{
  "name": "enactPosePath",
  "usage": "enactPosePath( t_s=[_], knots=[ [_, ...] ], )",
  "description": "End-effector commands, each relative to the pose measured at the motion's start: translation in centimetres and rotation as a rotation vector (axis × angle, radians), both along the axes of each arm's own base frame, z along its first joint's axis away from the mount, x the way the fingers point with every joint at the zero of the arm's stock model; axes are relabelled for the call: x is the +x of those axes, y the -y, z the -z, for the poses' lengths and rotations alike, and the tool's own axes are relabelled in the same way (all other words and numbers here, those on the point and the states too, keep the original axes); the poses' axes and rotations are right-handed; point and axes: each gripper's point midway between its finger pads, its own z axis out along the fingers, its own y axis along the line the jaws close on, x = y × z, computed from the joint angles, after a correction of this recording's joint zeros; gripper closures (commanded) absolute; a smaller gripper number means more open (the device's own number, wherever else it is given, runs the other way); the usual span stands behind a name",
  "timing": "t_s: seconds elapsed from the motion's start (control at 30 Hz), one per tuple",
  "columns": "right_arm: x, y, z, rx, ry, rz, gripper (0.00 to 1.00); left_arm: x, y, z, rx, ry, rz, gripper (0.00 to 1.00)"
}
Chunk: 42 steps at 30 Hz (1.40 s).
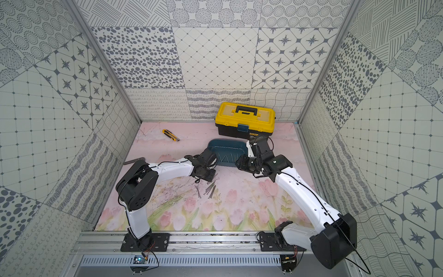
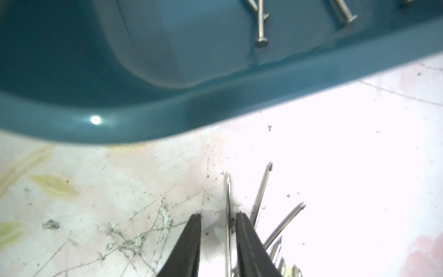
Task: Put the nails on the desktop into the storage box
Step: Pick up the nail from the center of the board.
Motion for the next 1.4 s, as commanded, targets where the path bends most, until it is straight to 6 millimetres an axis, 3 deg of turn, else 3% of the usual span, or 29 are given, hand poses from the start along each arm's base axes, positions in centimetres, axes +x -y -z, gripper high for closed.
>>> enactPosePath(
  t_s=[0.0, 0.3, 0.53, 0.7, 0.87, 1.07, 1.2, 1.37],
  knots=[
    [0.5, -0.2, -0.8, 0.04, 0.034, 0.015, 0.61, -5.5, -3.9, 2.9, 0.161, -0.235, 0.01, 0.7],
    [0.8, -0.3, -0.4, 0.045, 0.027, 0.025, 0.61, -5.3, -2.8, 2.0, 0.143, -0.264, 0.065, 0.71],
    [1.1, -0.5, 0.0, 0.052, 0.023, 0.031, 0.61, -6.0, -3.4, 2.1, 0.184, -0.296, 0.107, 0.73],
    [1.4, -0.6, 0.3, 0.052, 0.023, 0.032, 0.61, -6.0, -4.1, 2.2, 0.223, -0.298, 0.124, 0.8],
    [1.6, -0.8, 0.4, 0.052, 0.023, 0.028, 0.61, -6.3, -4.3, 3.3, 0.261, -0.337, 0.129, 0.98],
    [1.7, -0.8, 0.2, 0.05, 0.033, 0.024, 0.61, -7.2, -4.4, 3.8, 0.258, -0.383, 0.114, 1.0],
    [1.8, -1.2, -0.3, 0.058, 0.045, 0.004, 0.61, -7.1, -4.0, 2.2, 0.147, -0.405, 0.054, 1.0],
    [1.8, -2.3, -1.5, 0.092, 0.058, -0.059, 0.6, -5.3, -2.7, -3.0, -0.152, -0.393, -0.066, 1.0]
  ],
)
